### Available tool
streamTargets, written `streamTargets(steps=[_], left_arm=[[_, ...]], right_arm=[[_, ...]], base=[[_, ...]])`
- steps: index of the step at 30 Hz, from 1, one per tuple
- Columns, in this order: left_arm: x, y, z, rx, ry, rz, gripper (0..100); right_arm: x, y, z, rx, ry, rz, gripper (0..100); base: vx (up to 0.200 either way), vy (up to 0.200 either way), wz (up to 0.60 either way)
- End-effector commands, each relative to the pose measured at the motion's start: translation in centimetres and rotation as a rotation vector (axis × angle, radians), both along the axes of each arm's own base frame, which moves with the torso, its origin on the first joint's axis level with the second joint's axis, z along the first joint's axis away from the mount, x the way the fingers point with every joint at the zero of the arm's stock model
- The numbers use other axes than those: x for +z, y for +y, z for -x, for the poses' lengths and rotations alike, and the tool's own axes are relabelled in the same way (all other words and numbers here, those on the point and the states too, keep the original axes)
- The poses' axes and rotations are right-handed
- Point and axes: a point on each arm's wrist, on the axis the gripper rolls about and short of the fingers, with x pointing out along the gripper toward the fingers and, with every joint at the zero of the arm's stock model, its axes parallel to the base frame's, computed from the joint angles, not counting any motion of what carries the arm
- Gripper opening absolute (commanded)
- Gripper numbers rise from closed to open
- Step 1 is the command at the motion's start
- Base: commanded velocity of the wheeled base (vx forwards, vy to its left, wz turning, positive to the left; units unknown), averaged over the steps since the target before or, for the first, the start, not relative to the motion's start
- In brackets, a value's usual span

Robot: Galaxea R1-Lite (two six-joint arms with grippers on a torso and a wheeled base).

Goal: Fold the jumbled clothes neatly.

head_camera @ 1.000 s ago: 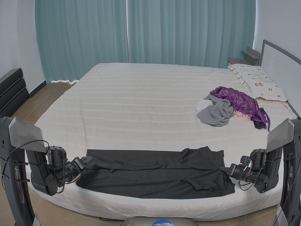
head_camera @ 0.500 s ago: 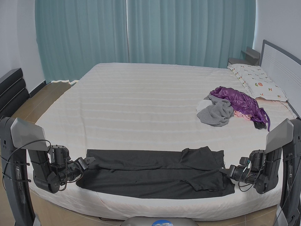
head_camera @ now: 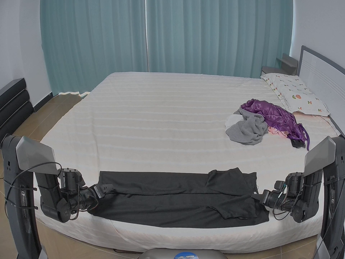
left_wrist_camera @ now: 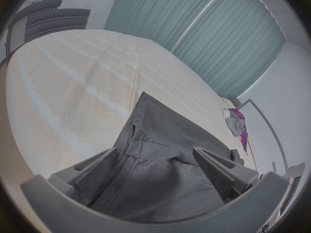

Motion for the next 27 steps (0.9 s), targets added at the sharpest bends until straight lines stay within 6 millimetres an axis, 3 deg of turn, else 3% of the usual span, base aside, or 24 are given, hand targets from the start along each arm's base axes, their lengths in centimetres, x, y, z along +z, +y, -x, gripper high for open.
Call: streamTargets(steps=[1,2,3,27], left_arm=[[-0.3,0.0,0.1,-0.005,0.010,-0.005,100],[-0.3,0.0,0.1,-0.006,0.010,-0.007,100],[-0.3,0.0,0.1,-0.004,0.010,-0.008,0],[-0.4,1.6,0.5,0.078,0.019,-0.025,0]], right_arm=[[0.0,0.0,-0.1,0.001,-0.011,0.000,0],[0.0,0.0,-0.1,-0.001,-0.011,0.000,0],[0.0,0.0,-0.1,0.001,-0.011,0.000,0],[0.3,-0.4,-0.5,-0.022,-0.031,0.006,0]], base=[[0.000,0.000,0.00],[0.000,0.000,0.00],[0.000,0.000,0.00],[0.000,0.000,0.00]])
